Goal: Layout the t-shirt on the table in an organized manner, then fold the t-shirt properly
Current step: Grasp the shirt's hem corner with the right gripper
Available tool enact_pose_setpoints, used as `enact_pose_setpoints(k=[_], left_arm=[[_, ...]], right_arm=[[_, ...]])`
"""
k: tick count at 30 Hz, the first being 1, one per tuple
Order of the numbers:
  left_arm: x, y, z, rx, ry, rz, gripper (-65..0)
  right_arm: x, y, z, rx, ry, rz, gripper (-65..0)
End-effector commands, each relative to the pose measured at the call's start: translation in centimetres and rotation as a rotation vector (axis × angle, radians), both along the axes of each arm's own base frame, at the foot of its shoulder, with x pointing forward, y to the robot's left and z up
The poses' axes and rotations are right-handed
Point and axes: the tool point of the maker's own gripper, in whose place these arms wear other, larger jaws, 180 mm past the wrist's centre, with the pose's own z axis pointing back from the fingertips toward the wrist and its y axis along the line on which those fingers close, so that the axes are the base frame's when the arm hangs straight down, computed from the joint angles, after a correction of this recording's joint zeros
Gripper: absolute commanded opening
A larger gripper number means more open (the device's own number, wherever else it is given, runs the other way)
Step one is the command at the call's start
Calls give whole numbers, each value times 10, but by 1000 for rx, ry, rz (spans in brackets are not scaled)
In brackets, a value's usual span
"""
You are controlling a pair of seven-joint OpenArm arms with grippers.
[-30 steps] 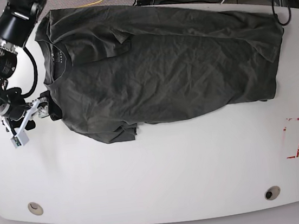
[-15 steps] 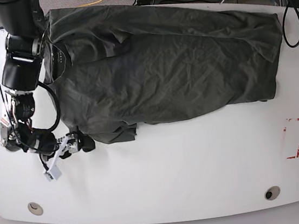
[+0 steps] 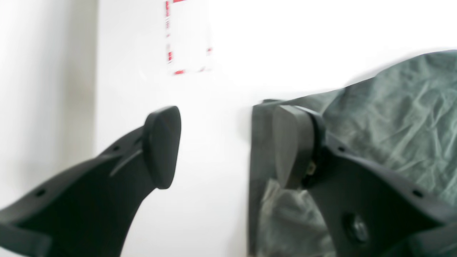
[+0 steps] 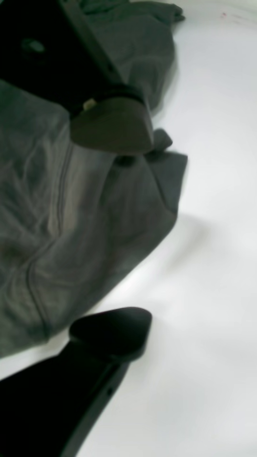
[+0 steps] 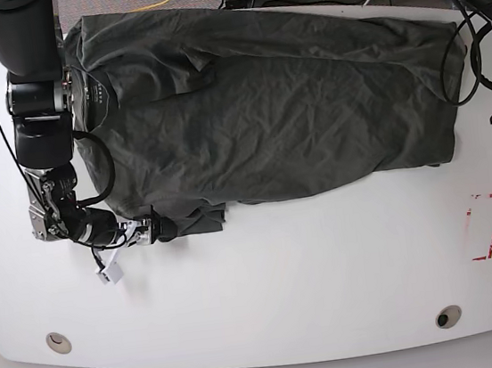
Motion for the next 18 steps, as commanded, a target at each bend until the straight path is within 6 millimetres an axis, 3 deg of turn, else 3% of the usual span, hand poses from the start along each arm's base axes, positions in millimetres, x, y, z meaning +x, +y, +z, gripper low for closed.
enact_pose_setpoints(k=[1, 9, 18], left_arm=[[5, 4, 11, 29, -31, 11, -271], [7, -4, 5, 38, -9, -15, -271], [8, 2, -10, -16, 30, 3, -271]], right_arm=[[15, -6, 18, -3, -52, -4, 0], [2, 3, 2, -24, -13, 38, 0], [-6, 18, -7, -14, 19, 68, 0]])
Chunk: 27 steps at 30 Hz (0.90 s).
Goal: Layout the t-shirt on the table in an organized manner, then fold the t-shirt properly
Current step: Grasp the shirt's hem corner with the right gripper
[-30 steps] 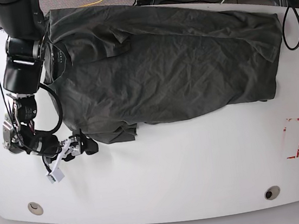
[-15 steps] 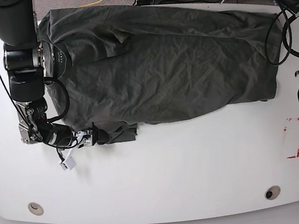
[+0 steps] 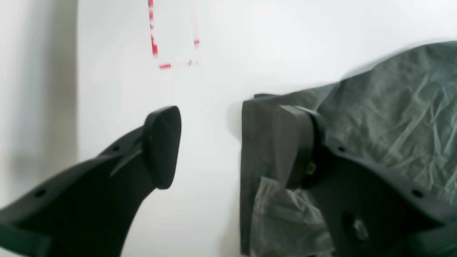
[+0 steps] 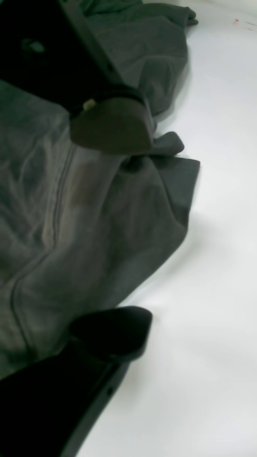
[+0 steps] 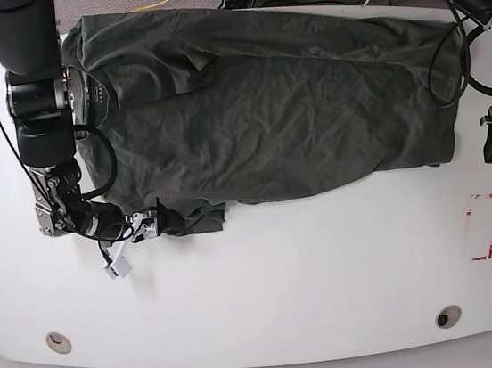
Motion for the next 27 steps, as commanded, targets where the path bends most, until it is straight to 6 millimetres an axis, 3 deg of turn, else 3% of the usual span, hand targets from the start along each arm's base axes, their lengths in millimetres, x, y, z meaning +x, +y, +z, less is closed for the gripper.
enact_pose_setpoints(k=[1, 8, 13, 21, 25, 27], left_arm=[[6, 6, 7, -11, -27, 3, -271], [4, 10, -11, -62, 20, 18, -271], [5, 10, -14, -78, 13, 21, -271], [6, 9, -15, -79, 15, 19, -271], [5, 9, -15, -79, 17, 19, -271], [5, 9, -16, -79, 19, 18, -271]], right_arm=[[0, 7, 2, -17, 15, 35, 0], [-12, 18, -5, -26, 52, 81, 0], [-22, 32, -5, -36, 39, 136, 0], [-32, 37, -8, -43, 35, 160, -5], [-32, 37, -7, -42, 33, 159, -163], [-31, 37, -7, -41, 31, 158, -289]])
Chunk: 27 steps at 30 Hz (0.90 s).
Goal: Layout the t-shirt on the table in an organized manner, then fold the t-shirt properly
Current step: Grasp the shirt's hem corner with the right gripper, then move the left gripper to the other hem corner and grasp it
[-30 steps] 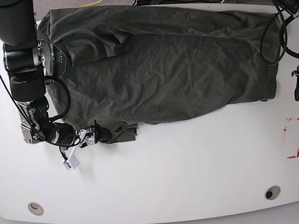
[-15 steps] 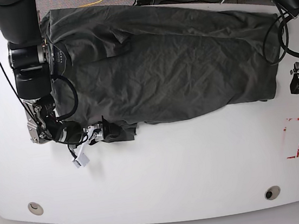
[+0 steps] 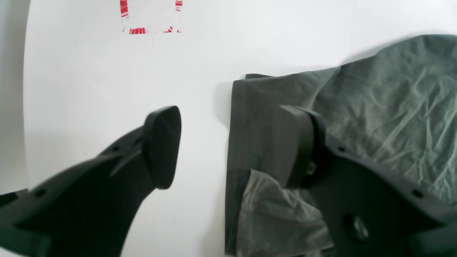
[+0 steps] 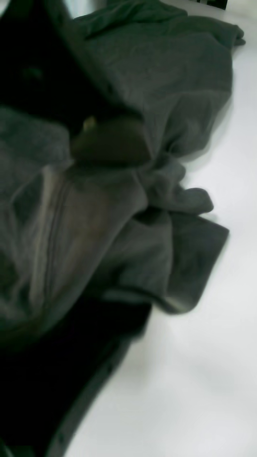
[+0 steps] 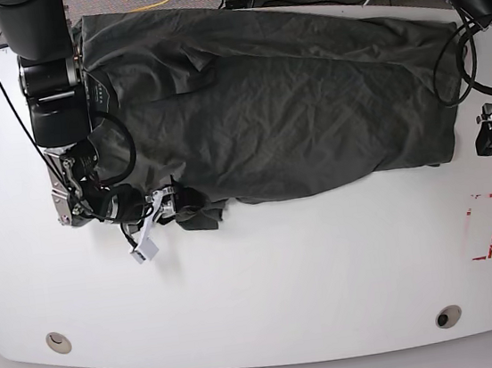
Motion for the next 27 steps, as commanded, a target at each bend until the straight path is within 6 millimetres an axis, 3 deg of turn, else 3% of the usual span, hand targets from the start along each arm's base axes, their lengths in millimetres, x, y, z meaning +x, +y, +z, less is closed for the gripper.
enact_pose_setpoints(k=[1, 2, 5, 8, 15, 22, 27], left_arm=[[6, 4, 15, 18, -49, -5, -271], [6, 4, 15, 18, -49, -5, -271], [6, 4, 15, 18, -49, -5, -271], [6, 4, 14, 16, -45, -4, -271], [5, 7, -13, -69, 14, 21, -271], [8, 10, -41, -192, 11, 65, -271], [16, -2, -61, -260, 16, 55, -271]], right_arm=[[1, -6, 1, -36, 10, 12, -327], [2, -6, 2, -36, 8, 12, -411], [4, -6, 4, -35, 2, 12, -556], [6, -6, 6, -34, -3, 13, -650], [13, 0, 30, -56, -80, 58, -642], [4, 6, 48, -95, -131, 118, -642], [0, 11, 61, -117, -176, 149, -642]])
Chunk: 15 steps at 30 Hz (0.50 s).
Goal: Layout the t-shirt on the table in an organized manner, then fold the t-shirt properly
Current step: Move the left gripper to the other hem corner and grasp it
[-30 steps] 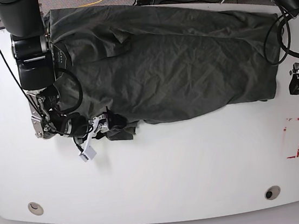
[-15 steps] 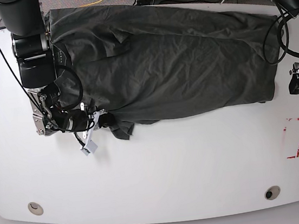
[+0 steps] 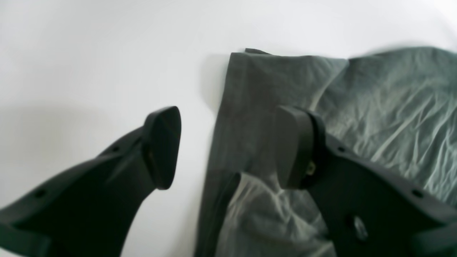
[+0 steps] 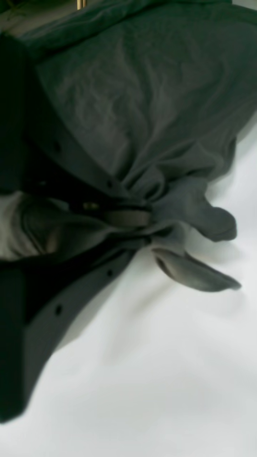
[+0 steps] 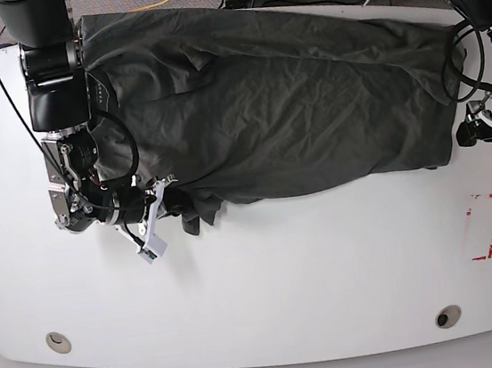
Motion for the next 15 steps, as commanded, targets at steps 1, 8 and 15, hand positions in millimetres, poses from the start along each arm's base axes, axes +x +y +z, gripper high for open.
enact_pose_setpoints(k=[1, 8, 15], left_arm=[[17, -2, 11, -17, -75, -7, -271], [45, -17, 9, -88, -153, -4, -271], [71, -16, 5, -182, -174, 86, -271]], right_arm=[[14, 1, 26, 4, -80, 15, -642], [10, 2, 26, -13, -66, 32, -642], [4, 5, 35, -39, -100, 64, -642]])
